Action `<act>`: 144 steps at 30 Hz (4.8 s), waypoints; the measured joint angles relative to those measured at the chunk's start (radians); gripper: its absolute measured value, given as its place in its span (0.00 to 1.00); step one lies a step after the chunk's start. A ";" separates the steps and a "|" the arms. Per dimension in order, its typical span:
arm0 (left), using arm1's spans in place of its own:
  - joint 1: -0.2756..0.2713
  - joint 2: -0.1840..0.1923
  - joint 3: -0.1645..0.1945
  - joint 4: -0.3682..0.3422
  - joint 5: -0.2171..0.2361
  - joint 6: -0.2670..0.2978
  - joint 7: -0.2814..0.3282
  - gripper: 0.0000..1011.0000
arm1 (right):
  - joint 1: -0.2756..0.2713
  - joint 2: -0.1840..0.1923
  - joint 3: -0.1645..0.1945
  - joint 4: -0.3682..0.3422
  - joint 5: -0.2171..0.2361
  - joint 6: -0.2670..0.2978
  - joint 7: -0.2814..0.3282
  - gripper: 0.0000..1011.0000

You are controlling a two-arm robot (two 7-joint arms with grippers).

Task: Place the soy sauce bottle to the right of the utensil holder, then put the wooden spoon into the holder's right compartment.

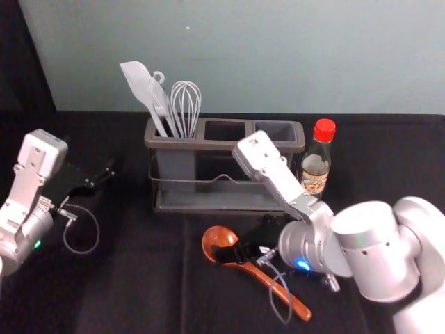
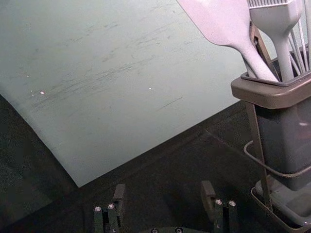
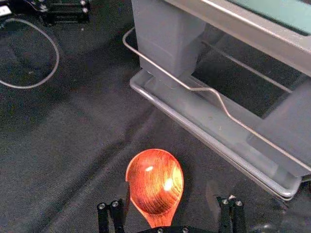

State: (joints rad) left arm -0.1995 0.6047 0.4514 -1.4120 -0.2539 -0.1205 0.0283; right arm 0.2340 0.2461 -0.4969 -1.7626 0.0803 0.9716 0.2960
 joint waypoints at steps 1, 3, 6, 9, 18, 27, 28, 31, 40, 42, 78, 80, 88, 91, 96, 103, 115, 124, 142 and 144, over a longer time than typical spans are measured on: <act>0.000 0.000 0.000 0.000 0.000 0.000 0.000 0.99 | 0.008 -0.005 -0.003 0.006 -0.001 0.011 0.003 0.99; 0.000 0.000 0.000 0.000 0.000 0.000 0.000 0.99 | 0.026 -0.019 -0.007 0.023 -0.004 0.034 0.010 0.99; 0.000 0.000 0.000 0.000 0.000 0.000 0.000 0.99 | 0.040 -0.035 -0.009 0.043 -0.004 0.049 0.018 0.99; 0.000 0.000 0.000 0.000 0.000 0.000 0.000 0.99 | 0.052 -0.052 -0.011 0.065 -0.005 0.058 0.027 0.99; 0.000 0.000 0.000 0.000 0.000 0.000 0.000 0.99 | 0.059 -0.069 -0.016 0.099 -0.023 0.058 0.043 0.99; 0.000 0.000 0.000 0.000 0.000 0.000 0.000 0.99 | 0.065 -0.068 -0.025 0.113 -0.042 0.057 0.062 0.99; 0.000 0.000 0.000 0.000 0.000 0.000 0.000 0.99 | 0.066 -0.070 -0.026 0.116 -0.046 0.057 0.065 0.99; 0.000 0.000 0.000 0.000 0.000 0.000 0.000 0.99 | 0.067 -0.072 -0.027 0.121 -0.054 0.057 0.068 0.99; 0.000 0.000 0.000 0.000 0.000 0.000 0.000 0.99 | 0.066 -0.077 -0.022 0.129 -0.072 0.051 0.083 0.99; 0.000 0.000 0.000 0.000 0.000 0.000 0.000 0.99 | 0.066 -0.077 -0.022 0.130 -0.075 0.050 0.085 0.99; 0.000 0.000 0.000 0.000 0.000 0.000 0.000 0.99 | 0.038 -0.080 0.000 0.057 -0.160 0.054 0.126 0.83; 0.000 0.000 0.000 0.000 0.000 0.000 0.000 0.99 | 0.025 -0.073 0.010 0.021 -0.162 0.057 0.126 0.83; 0.000 0.000 0.000 0.000 0.000 0.000 0.000 0.99 | -0.078 -0.064 0.123 -0.180 -0.164 0.020 0.095 0.83; 0.000 0.000 0.000 0.000 0.000 0.000 0.000 0.99 | -0.122 -0.075 0.181 -0.237 -0.160 -0.022 0.073 0.83; 0.000 0.000 0.000 0.000 0.000 0.000 0.000 0.99 | -0.195 -0.091 0.244 -0.309 -0.152 -0.158 0.044 0.83; 0.000 0.000 0.000 0.000 0.000 0.000 0.000 0.99 | -0.308 -0.099 0.286 -0.372 -0.124 -0.452 0.012 0.83; 0.000 0.000 0.000 0.000 0.000 0.000 0.000 0.99 | -0.418 -0.053 0.323 -0.344 -0.059 -0.914 -0.004 0.83; 0.000 0.000 0.000 0.000 0.000 0.000 0.000 0.99 | -0.442 -0.024 0.343 -0.277 0.034 -1.110 0.031 0.83; 0.000 0.000 0.000 0.000 0.000 0.000 0.000 0.99 | -0.442 -0.015 0.342 -0.268 0.048 -1.114 0.037 0.83; 0.000 0.000 0.000 0.000 0.000 0.000 0.000 0.99 | -0.442 -0.016 0.342 -0.268 0.047 -1.114 0.037 0.83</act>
State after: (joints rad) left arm -0.1995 0.6047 0.4514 -1.4120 -0.2539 -0.1205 0.0283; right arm -0.2077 0.2302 -0.1548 -2.0311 0.1273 -0.1425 0.3328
